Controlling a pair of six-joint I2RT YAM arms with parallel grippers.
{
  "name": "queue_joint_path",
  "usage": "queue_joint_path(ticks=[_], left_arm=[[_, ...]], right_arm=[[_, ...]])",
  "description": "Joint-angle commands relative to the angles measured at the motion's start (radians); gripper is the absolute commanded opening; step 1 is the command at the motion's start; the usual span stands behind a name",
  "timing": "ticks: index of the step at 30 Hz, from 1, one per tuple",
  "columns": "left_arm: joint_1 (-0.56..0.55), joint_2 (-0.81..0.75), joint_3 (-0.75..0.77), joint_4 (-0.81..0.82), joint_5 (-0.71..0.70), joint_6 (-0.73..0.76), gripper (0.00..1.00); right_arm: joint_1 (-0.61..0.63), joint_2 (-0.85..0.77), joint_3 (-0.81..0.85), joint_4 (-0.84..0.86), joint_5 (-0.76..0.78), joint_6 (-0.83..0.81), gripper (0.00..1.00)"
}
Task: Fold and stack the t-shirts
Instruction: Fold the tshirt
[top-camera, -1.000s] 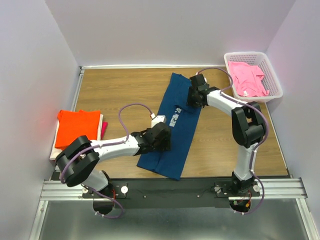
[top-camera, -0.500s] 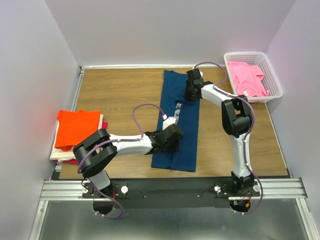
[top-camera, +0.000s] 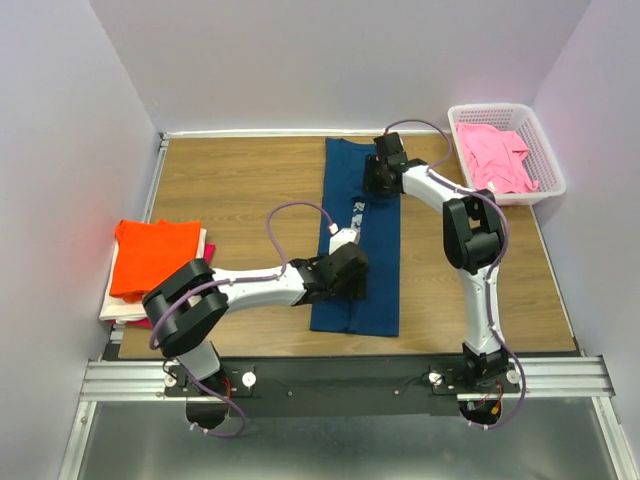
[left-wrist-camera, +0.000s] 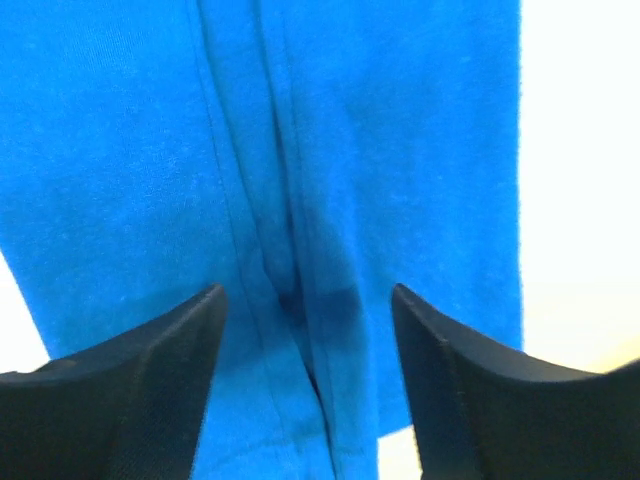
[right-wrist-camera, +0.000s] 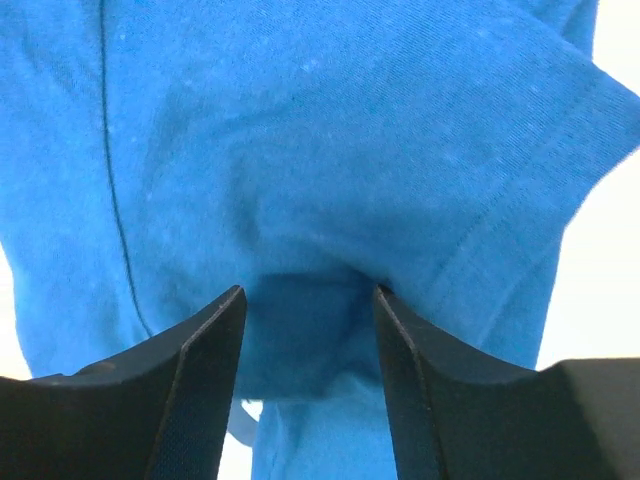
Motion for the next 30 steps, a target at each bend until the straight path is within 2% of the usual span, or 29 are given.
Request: queue_joint_path(ticks=[1,4,6,9,12,15,18,23,30], left_arm=[[0.010,-0.106,0.040,-0.049,-0.028,0.015,0.83],[0.035,-0.163,0.026,-0.060,-0.041,0.013,0.81],[0.056,-0.188,0.009,-0.061,-0.039,0.019,0.67],[0.067,-0.191,-0.003,-0.072,-0.041,0.027,0.59],[0.069,-0.189,-0.019,-0.071,-0.030,0.023,0.59],[0.069,-0.199,-0.051,-0.061,-0.022,0.009,0.59],[0.069,-0.209,-0.089,-0.049,-0.016,0.004,0.59],[0.070,-0.241,-0.181,-0.014,0.027,-0.014,0.59],[0.070,-0.315,-0.292,0.003,0.050,-0.056,0.59]], right_arm=[[-0.009,-0.131,-0.029,-0.033,-0.023,-0.012,0.63],[-0.009,-0.204,-0.075,-0.033,-0.024,0.004,0.63],[-0.009,-0.237,-0.115,-0.033,-0.014,0.018,0.62],[-0.009,-0.289,-0.170,-0.033,-0.024,0.033,0.61],[-0.009,-0.352,-0.228,-0.032,-0.055,0.059,0.59],[0.002,-0.425,-0.337,-0.027,-0.070,0.105,0.54],[0.026,-0.495,-0.474,-0.009,-0.058,0.145,0.53],[0.144,-0.677,-0.746,0.033,-0.032,0.232,0.50],[0.368,-0.913,-1.017,0.039,0.019,0.383,0.50]])
